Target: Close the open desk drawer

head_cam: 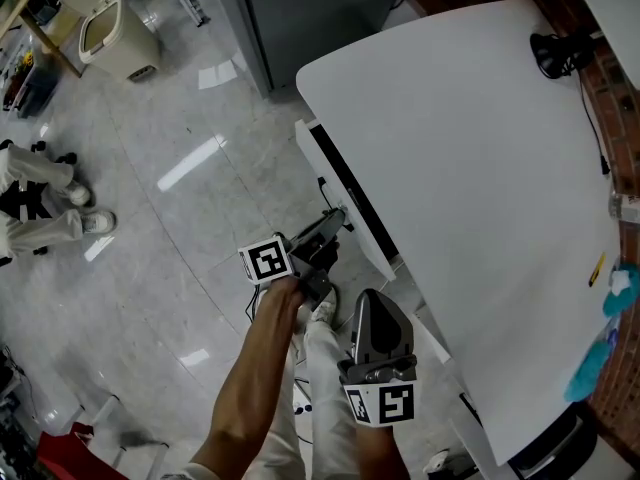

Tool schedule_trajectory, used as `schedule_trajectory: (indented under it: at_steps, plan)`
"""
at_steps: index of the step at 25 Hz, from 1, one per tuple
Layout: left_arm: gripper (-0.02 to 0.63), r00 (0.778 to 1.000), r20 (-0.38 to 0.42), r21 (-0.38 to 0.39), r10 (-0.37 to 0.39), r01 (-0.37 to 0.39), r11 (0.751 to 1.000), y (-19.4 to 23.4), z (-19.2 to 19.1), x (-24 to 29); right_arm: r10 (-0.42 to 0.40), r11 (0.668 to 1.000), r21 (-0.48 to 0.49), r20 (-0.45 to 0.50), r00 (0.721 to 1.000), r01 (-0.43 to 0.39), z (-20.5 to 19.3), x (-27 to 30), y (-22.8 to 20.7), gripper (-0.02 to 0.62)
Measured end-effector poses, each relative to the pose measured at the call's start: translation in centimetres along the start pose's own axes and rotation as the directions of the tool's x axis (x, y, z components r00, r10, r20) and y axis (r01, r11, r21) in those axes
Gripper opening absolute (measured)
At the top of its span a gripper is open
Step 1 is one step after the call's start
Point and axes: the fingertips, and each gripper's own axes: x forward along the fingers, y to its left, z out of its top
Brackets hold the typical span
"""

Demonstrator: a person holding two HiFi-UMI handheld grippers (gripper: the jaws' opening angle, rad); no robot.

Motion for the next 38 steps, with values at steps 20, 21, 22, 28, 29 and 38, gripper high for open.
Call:
schedule_trajectory:
  at_steps: [20, 21, 22, 28, 29, 38]
  plan:
    - [0.026, 0.998, -0.044, 0.036, -0.033, 0.035, 0.999, -0.4, -0.1, 2.9, -0.025, 1.0, 0.004, -0.008, 1.0, 0.026, -0.4, -0.1, -1.1, 0.002]
    - [0.026, 0.999, -0.044, 0.033, -0.032, 0.034, 0.999, -0.4, -0.2, 3.0, -0.024, 1.0, 0.005, -0.008, 1.0, 0.024, -0.5, 0.0, -1.0, 0.002]
    - [0.026, 0.998, -0.045, 0.037, -0.036, 0.037, 0.999, -0.5, -0.2, 3.2, -0.022, 1.0, 0.005, -0.008, 1.0, 0.022, -0.5, 0.0, -0.9, 0.002]
    - [0.026, 0.998, -0.05, 0.037, -0.047, 0.049, 0.998, -0.7, -0.2, 4.2, -0.014, 1.0, 0.002, -0.011, 1.0, 0.014, -0.4, 0.2, -0.6, 0.002]
    - [0.025, 0.998, -0.052, 0.035, -0.046, 0.048, 0.998, -0.7, -0.3, 4.4, -0.013, 1.0, 0.001, -0.013, 1.0, 0.013, -0.5, 0.2, -0.6, 0.002]
    - [0.026, 0.996, -0.071, 0.027, -0.052, 0.054, 0.998, -0.8, -0.8, 6.3, -0.004, 1.0, -0.004, -0.014, 1.0, 0.004, -0.3, 0.3, -0.6, 0.002]
